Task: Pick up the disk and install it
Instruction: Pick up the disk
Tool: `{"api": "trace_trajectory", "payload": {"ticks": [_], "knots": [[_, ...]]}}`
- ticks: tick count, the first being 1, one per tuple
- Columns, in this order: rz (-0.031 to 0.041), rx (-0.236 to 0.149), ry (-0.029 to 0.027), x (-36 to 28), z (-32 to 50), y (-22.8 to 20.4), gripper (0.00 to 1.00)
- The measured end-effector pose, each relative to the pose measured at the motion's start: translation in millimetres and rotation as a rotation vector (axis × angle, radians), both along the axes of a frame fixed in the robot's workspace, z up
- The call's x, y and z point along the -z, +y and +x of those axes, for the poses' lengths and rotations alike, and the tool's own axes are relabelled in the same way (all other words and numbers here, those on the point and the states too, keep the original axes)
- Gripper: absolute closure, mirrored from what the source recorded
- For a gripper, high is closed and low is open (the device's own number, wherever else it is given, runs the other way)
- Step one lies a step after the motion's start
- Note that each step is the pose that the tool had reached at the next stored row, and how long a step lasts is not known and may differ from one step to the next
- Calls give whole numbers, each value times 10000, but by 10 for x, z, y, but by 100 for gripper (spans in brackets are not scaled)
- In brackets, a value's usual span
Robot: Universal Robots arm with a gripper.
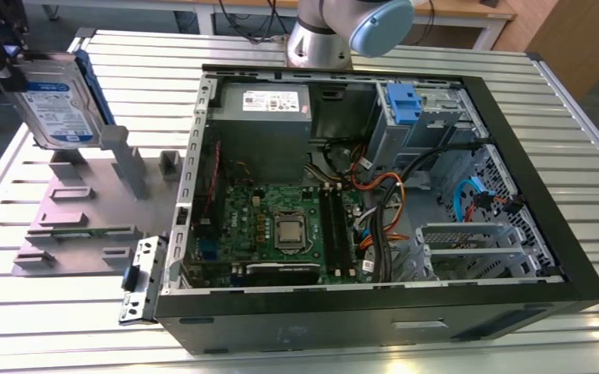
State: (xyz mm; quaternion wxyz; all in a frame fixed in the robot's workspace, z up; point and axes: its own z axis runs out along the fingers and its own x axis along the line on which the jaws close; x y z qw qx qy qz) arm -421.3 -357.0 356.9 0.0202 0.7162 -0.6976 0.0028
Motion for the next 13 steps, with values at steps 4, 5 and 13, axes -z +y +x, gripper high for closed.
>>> {"api": "trace_trajectory", "payload": {"ticks": [4, 5, 13], "knots": [[0, 0, 0, -10, 0, 0, 63], [0, 0, 1, -13, 0, 0, 63], [-1, 0, 2, -45, 0, 0, 63]]}}
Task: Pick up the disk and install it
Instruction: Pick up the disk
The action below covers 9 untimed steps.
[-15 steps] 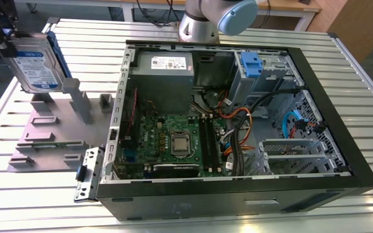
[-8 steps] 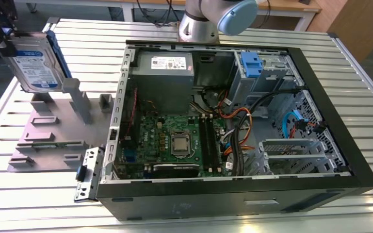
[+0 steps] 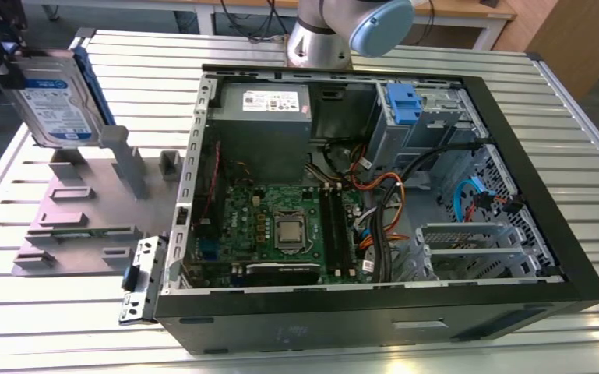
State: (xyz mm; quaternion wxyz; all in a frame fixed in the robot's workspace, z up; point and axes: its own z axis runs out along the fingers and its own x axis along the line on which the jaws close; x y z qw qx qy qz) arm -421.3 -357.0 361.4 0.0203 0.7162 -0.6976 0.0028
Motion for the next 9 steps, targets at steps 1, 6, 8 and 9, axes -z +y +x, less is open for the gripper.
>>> {"api": "trace_trajectory", "payload": {"ticks": [1, 6, 8, 9], "knots": [[3, 0, -1, -4, 0, 0, 63], [80, 1, -1, -22, 0, 0, 63], [99, 1, 0, -34, 0, 0, 63], [101, 0, 0, -39, 0, 0, 63]]}}
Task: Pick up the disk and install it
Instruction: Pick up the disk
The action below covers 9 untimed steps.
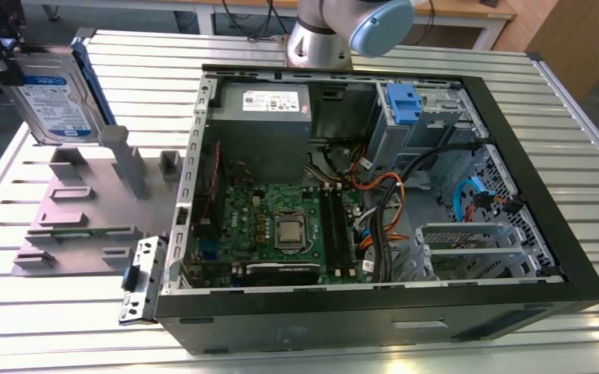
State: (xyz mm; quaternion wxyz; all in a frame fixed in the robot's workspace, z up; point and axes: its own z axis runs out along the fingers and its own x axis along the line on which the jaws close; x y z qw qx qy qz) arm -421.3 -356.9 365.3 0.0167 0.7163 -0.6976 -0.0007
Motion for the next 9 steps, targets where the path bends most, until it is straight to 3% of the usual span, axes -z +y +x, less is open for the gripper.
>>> {"api": "trace_trajectory", "payload": {"ticks": [9], "knots": [[2, 0, -2, -39, 0, 0, 63]]}}
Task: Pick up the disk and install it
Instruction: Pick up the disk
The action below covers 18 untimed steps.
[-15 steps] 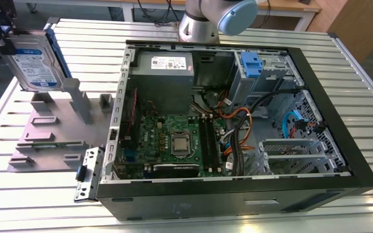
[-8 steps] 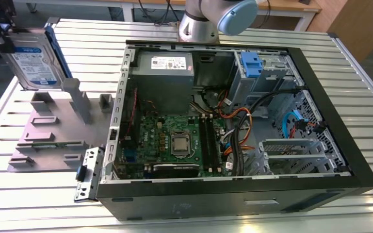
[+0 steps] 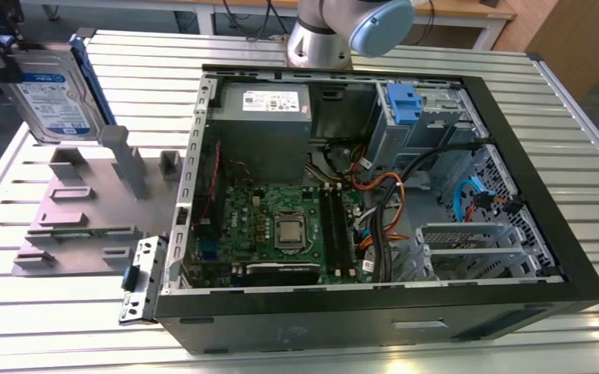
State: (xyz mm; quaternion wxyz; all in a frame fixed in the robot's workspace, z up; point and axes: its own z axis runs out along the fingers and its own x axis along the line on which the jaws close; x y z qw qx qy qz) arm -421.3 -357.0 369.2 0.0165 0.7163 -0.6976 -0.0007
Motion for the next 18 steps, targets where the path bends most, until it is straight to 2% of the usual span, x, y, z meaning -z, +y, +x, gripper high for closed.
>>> {"api": "trace_trajectory", "payload": {"ticks": [18], "knots": [[0, 1, 0, -56, 0, 0, 63]]}}
